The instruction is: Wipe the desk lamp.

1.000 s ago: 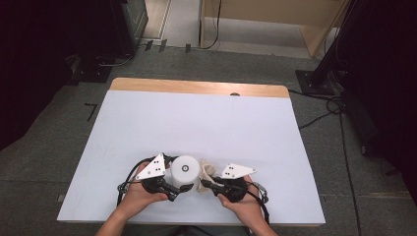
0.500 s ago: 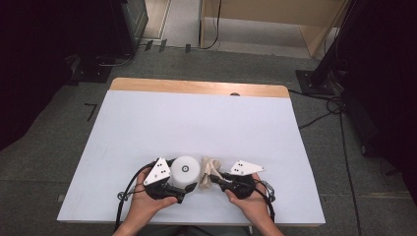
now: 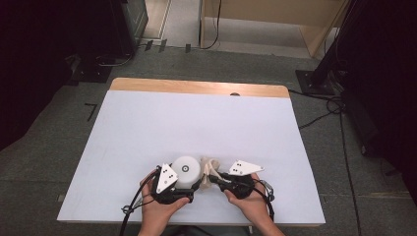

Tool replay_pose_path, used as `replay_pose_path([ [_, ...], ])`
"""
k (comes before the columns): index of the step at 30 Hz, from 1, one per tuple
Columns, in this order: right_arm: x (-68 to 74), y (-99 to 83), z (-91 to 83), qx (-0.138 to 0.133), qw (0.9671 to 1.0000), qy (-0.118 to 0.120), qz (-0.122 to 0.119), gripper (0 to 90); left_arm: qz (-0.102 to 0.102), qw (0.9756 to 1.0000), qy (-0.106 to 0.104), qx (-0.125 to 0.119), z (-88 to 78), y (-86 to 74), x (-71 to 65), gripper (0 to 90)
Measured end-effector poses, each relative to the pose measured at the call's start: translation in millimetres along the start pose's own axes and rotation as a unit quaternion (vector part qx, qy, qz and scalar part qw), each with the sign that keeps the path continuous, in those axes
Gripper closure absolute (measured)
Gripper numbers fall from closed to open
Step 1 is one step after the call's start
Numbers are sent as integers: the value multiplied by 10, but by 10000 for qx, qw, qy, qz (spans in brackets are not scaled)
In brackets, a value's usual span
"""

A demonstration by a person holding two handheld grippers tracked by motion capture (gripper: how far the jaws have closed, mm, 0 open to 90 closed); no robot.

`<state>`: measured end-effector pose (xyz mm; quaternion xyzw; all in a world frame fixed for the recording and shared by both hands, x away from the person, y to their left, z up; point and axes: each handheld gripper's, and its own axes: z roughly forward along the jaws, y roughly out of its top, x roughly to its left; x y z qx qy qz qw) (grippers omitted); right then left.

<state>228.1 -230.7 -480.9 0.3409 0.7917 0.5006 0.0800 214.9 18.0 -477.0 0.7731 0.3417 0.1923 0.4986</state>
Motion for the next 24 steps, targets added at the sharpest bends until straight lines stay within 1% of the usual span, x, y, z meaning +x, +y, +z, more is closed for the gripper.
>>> replay_pose_path([
  [4,-4,2,-9,-26,10000,-11,-27,815,78,9999,-109,57,-2,23,36,74],
  [8,-1,4,-21,-44,10000,4,-44,815,178,9992,-346,65,-5,41,129,77],
  [9,0,6,-27,-56,10000,13,-29,815,193,9988,-456,35,-4,46,157,77],
  [10,-3,9,-32,-82,10000,10,-42,815,262,9977,-629,26,-2,52,193,77],
  [12,-8,15,-49,-108,9999,21,-31,815,396,9929,-1121,8,14,60,256,78],
  [13,-10,17,-55,-122,9999,21,-28,815,490,9906,-1280,15,20,61,288,78],
  [14,-15,17,-59,-138,9999,36,-46,815,524,9891,-1375,26,30,59,310,78],
  [16,-17,20,-61,-153,9999,60,-35,816,630,9869,-1485,23,50,53,346,78],
  [18,-12,21,-57,-159,9999,53,-38,816,685,9847,-1603,-14,63,49,367,78],
  [22,18,34,-59,-208,9996,136,-110,816,844,9809,-1753,-50,77,44,387,78],
  [24,38,49,-76,-260,9994,178,-142,815,947,9775,-1886,-40,83,45,395,78],
])
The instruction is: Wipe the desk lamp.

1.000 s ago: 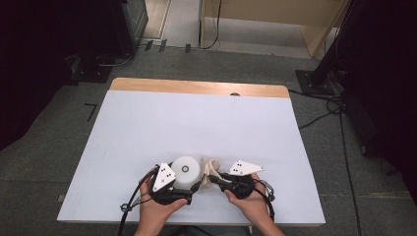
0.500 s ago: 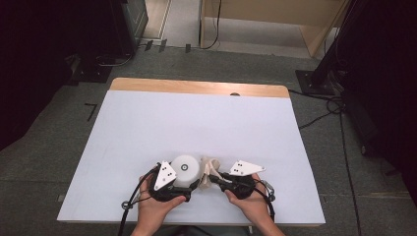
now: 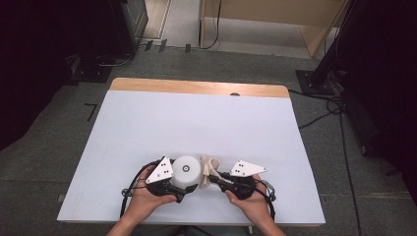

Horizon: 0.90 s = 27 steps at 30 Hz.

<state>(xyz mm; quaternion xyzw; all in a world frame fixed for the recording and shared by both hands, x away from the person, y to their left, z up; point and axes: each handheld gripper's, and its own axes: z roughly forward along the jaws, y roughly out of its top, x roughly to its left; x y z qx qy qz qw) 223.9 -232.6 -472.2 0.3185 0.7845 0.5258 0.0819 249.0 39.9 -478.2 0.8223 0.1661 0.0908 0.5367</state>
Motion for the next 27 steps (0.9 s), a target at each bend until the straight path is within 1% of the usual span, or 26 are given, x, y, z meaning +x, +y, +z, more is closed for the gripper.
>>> replay_pose_path([
  [3,23,30,-36,-120,9999,48,-96,815,99,9997,-209,20,2,-1,35,77],
  [7,15,49,-79,-201,9997,31,-113,815,-22,9992,-396,-23,-5,-14,94,77],
  [11,13,135,-206,-445,9989,22,-128,815,-67,9990,-443,-31,4,-20,105,75],
  [13,24,152,-220,-489,9987,30,-165,815,-86,9989,-458,-37,7,-22,107,74],
  [14,42,170,-230,-522,9985,54,-160,815,-82,9989,-463,-37,8,-23,108,73],
  [18,139,242,-232,-610,9975,182,-299,816,-57,9989,-471,-23,9,-25,105,72],
  [22,194,257,-184,-545,9975,280,-358,815,-55,9989,-471,-25,11,-29,102,71],
  [25,200,221,-131,-423,9978,320,-388,816,-55,9989,-463,-24,12,-30,98,70],
  [27,197,184,-96,-312,9982,349,-363,815,-54,9989,-460,-20,12,-31,94,70],
])
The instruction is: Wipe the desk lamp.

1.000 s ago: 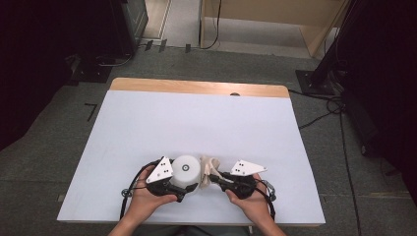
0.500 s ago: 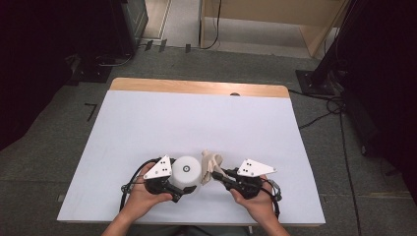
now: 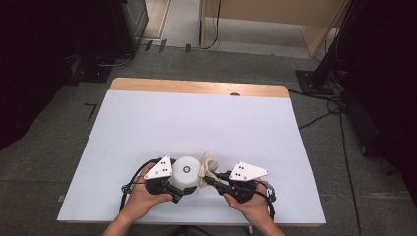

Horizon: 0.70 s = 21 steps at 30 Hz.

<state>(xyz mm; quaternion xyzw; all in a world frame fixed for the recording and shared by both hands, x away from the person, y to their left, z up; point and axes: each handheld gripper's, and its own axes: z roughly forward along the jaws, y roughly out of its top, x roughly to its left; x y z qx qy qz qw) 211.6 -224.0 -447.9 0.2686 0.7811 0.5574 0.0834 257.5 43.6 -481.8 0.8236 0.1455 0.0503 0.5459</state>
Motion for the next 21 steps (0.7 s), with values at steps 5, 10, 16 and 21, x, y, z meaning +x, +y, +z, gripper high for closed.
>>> replay_pose_path([
  [5,-23,-138,99,405,9992,37,31,815,8,10000,12,5,1,0,-3,70],
  [10,-73,-314,239,909,9957,39,192,815,16,10000,16,7,2,0,-4,70],
  [16,-64,-297,243,957,9953,-24,131,816,-13,10000,15,-9,2,-3,1,70],
  [21,0,-127,122,545,9985,-36,72,816,-26,10000,20,-14,4,-5,-2,70],
])
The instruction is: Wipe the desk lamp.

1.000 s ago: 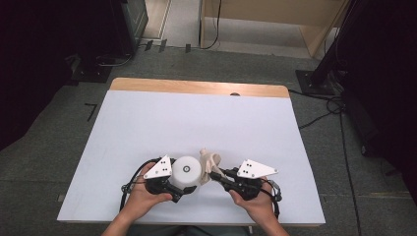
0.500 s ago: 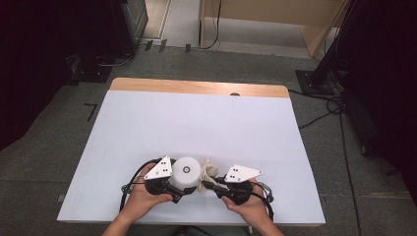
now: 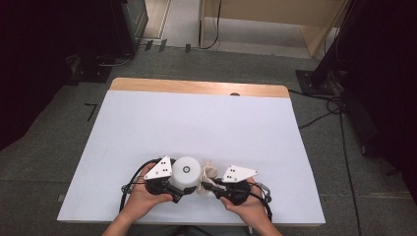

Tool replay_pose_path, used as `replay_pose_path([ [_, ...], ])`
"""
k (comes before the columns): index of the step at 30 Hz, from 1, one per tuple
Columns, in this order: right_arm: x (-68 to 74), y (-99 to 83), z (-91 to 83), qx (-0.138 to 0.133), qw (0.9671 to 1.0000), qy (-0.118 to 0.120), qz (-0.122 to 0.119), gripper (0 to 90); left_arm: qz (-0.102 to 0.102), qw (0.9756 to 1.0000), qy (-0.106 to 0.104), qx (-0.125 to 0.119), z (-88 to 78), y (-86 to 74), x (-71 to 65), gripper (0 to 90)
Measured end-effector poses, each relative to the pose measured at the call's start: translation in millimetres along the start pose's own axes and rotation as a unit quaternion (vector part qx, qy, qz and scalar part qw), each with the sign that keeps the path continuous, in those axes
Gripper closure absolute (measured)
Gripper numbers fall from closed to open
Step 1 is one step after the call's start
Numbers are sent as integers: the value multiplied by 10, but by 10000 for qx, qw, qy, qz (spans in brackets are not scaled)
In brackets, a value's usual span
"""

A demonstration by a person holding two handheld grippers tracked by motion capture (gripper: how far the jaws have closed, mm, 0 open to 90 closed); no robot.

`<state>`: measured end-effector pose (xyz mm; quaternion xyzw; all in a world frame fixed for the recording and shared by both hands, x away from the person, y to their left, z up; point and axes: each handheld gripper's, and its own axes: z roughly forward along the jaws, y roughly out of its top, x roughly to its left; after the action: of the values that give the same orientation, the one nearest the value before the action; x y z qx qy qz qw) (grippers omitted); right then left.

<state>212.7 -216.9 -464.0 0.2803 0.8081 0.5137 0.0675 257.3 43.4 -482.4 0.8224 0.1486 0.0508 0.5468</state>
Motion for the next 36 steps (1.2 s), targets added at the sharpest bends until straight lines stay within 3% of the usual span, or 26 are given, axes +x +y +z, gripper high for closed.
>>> replay_pose_path([
  [5,123,170,-170,-480,9987,7,-194,817,-4,10000,0,0,3,-1,-2,69],
  [9,187,213,-212,-554,9978,42,-375,817,10,10000,1,14,4,-2,-3,68],
  [12,152,175,-181,-478,9983,85,-315,818,-1,10000,6,10,5,-3,-3,67],
  [21,-58,-109,102,322,9995,-1,29,817,48,10000,41,19,2,-1,-15,67],
  [23,-72,-117,115,330,9995,5,30,817,83,9999,122,13,-1,0,-32,68],
  [25,-81,-115,104,325,9995,-38,33,815,54,9996,263,32,-4,0,-70,66],
  [27,-96,-121,93,322,9995,-60,34,814,42,9983,577,45,-4,-6,-142,63],
  [29,-114,-130,77,305,9995,-100,51,814,-7,9953,956,-144,-12,-63,-230,72],
  [31,-134,-133,62,278,9995,-145,77,814,-222,9925,1179,-221,-1,-85,-286,67],
  [36,-153,-128,42,242,9995,-190,101,814,-341,9844,1723,-135,86,-83,-409,37],
])
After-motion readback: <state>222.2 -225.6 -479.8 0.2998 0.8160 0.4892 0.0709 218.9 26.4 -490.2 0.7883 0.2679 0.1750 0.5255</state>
